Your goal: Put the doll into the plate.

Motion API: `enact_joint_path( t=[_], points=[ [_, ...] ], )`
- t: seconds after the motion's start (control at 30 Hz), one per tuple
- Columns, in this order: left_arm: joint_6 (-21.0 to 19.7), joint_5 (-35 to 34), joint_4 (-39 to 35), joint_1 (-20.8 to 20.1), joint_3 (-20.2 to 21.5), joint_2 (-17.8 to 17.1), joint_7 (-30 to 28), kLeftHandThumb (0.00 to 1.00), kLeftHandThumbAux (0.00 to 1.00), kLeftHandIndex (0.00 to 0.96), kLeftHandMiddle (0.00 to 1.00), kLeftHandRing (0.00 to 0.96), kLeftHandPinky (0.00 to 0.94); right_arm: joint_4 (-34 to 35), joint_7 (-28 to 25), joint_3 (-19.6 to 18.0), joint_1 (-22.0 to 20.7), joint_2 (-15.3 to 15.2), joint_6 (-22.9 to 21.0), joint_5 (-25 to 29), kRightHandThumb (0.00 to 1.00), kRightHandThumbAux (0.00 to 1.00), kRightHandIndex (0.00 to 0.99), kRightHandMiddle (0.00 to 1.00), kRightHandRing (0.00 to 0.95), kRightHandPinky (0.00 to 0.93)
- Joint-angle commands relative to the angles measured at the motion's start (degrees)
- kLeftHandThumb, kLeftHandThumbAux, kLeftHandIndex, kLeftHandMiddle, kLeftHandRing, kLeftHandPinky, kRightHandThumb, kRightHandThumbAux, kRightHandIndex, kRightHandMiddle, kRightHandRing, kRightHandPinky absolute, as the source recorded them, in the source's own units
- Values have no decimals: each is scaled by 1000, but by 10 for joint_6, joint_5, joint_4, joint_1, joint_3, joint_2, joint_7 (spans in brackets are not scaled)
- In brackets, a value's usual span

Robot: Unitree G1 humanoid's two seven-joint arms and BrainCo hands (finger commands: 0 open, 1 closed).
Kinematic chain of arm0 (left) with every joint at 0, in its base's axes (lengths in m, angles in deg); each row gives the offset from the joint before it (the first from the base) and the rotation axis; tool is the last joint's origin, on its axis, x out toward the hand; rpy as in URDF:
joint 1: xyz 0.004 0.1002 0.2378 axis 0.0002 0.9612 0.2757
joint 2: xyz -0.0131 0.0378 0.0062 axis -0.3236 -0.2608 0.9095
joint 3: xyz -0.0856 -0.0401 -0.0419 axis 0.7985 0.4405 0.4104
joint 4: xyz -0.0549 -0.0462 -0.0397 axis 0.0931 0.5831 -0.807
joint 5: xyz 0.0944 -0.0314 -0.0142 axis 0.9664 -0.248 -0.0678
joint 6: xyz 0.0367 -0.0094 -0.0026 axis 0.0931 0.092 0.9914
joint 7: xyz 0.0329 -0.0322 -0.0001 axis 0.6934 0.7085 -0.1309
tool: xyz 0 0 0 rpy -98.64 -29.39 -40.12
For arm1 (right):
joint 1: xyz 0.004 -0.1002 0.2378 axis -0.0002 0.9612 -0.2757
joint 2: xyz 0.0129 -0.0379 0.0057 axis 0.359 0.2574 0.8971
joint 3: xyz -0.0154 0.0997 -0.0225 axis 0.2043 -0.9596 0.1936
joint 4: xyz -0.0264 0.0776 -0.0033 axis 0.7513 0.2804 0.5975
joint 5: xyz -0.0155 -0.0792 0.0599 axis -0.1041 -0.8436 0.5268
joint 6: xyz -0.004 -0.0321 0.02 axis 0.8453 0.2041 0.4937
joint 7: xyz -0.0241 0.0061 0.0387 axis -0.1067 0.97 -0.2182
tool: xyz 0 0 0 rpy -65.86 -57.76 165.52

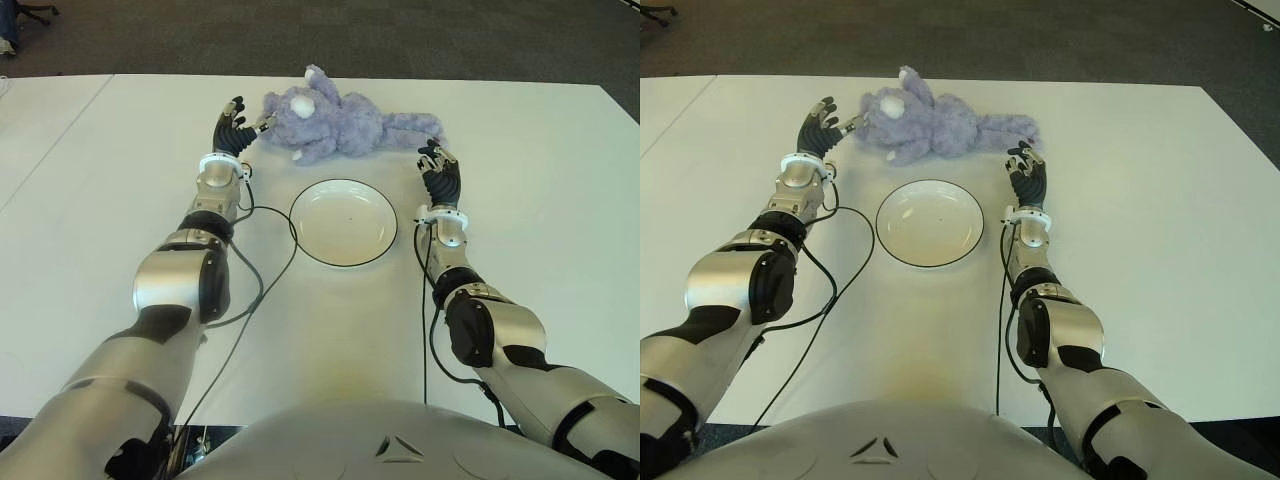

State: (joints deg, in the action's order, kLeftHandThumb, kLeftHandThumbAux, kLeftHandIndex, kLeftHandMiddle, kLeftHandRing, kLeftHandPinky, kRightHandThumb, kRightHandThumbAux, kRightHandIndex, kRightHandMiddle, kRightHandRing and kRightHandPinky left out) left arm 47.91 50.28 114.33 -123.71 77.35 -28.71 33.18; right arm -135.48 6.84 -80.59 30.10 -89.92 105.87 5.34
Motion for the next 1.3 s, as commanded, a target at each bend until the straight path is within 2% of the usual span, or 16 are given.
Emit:
enact_joint_path(
  t=[0.03,0.23,0.3,0.67,0.87,1.13,1.2,1.3],
  points=[
    [-21,71,22,-46,-71,-10,3,62,688,0,23,33,31,-60,-3,-16,85,29,-173,27,687,743,396,152,105,98],
    [-28,91,27,-74,-91,-21,-16,55,673,0,0,6,16,-60,-1,-16,85,33,-169,26,689,742,397,168,123,114],
    [-28,97,27,-83,-98,-23,-19,45,663,0,0,0,12,-61,0,-15,85,33,-171,25,688,742,397,160,114,94],
    [-12,117,28,-110,-127,-16,-30,32,635,0,0,0,0,-61,-2,-16,85,34,-177,26,684,744,395,133,80,55],
    [-6,124,29,-115,-142,-13,-35,29,625,0,0,0,0,-62,1,-14,84,35,-180,24,684,744,396,135,82,67],
    [7,184,30,-114,-214,5,7,0,640,0,0,0,2,-62,0,-15,85,36,-174,24,687,743,396,151,98,81],
    [8,209,31,-112,-240,5,22,0,640,0,0,0,11,-61,0,-14,85,37,-172,24,687,742,396,154,101,81],
    [2,272,36,-108,-303,4,53,0,641,0,0,0,0,-61,-1,-14,86,37,-170,23,688,742,397,159,107,86]
  ],
)
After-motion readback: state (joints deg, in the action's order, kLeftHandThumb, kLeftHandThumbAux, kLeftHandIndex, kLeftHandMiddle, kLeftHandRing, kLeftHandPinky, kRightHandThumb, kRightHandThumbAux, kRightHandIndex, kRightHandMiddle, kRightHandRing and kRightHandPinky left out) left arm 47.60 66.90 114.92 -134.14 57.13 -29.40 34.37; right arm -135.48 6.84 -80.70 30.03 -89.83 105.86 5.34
